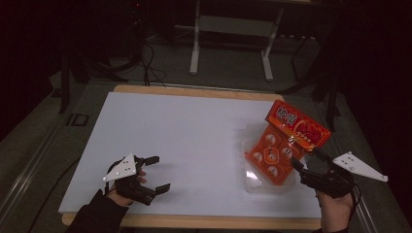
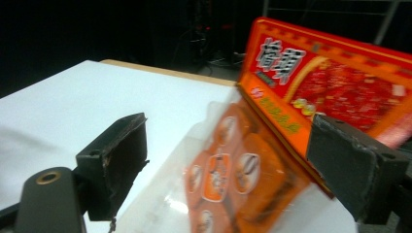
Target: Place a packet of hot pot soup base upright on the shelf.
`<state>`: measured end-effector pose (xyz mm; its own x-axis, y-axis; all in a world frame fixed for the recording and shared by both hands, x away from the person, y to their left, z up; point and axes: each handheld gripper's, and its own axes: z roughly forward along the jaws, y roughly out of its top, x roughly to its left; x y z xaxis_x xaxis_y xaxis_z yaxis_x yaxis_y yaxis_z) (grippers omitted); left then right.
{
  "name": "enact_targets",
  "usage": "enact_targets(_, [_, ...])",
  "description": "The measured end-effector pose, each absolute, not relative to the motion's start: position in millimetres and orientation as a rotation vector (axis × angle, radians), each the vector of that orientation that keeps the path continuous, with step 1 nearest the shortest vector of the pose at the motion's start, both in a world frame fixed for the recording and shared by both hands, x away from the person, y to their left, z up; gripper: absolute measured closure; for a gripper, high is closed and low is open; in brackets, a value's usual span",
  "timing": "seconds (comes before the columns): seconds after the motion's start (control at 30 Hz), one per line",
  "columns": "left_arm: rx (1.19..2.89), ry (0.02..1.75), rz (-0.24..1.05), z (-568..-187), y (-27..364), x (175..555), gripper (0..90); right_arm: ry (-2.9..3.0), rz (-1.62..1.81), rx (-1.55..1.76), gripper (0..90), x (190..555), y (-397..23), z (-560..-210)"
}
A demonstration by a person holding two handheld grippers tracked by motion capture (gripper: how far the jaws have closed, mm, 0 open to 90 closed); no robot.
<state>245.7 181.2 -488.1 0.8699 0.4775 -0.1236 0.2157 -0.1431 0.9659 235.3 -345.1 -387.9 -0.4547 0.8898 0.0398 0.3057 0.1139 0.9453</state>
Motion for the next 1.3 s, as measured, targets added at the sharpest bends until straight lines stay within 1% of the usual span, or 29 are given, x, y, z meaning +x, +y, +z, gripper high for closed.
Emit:
enact_targets(0.37, [1.726,0.534,0.251,-488,182,244,1.7,1.964,1.41,1.085,14.7,240,-310,-397])
enact_targets(0.63, [1.726,0.53,0.254,-487,182,243,1.7,1.969,1.454,1.052,14.4,240,-294,-399])
enact_targets(0.87, [1.725,0.53,0.254,-487,182,243,1.7,2.041,1.473,0.954,14.3,239,-273,-404])
enact_targets(1.3, [1.728,0.529,0.255,-488,183,243,1.7,2.195,1.507,0.81,14.3,237,-238,-424])
